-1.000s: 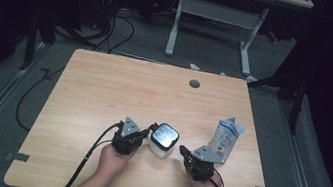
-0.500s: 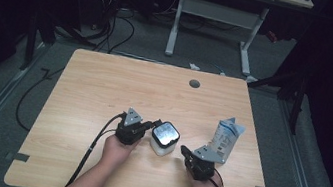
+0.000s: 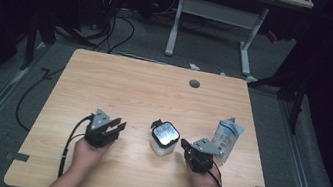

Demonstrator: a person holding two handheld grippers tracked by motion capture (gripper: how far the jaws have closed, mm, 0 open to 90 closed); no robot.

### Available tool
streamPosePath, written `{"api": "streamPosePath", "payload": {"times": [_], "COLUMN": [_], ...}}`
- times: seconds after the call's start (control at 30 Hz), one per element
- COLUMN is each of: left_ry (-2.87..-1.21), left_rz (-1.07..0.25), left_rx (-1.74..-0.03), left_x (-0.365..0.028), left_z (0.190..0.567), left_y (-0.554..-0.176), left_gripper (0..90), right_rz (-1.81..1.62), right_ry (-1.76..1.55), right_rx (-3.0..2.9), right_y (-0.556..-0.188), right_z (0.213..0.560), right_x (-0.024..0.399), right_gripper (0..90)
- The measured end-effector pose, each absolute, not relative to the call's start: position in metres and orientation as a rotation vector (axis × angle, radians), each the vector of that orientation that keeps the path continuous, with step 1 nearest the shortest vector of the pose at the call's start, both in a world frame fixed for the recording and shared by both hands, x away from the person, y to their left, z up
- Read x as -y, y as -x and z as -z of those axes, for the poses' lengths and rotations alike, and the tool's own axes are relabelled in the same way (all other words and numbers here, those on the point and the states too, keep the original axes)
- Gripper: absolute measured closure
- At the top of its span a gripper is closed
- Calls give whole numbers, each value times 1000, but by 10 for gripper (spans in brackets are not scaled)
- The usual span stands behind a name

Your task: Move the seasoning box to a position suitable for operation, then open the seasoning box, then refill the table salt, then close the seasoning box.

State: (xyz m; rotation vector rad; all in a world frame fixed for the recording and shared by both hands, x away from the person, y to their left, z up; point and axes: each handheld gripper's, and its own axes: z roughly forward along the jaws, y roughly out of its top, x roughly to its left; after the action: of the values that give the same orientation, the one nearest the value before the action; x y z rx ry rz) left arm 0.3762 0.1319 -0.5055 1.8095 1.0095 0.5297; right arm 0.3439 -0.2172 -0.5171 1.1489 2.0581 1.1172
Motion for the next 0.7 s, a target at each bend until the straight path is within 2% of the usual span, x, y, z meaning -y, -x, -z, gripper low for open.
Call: {"api": "streamPosePath", "payload": {"times": [0.23, 0.7], "left_ry": [-1735, -1681], "left_rz": [-565, -569], "left_rx": [-1072, -1100], "left_x": [-180, -196], "left_z": [503, 508], "left_y": [-363, -355], "left_gripper": [647, 637], "right_rz": [-1106, -1101], "right_ry": [-1149, -1090], "right_rx": [-2064, -2100], "right_y": [-356, -343], "right_z": [513, 511], "right_x": [213, 200], "right_gripper": [900, 900]}}
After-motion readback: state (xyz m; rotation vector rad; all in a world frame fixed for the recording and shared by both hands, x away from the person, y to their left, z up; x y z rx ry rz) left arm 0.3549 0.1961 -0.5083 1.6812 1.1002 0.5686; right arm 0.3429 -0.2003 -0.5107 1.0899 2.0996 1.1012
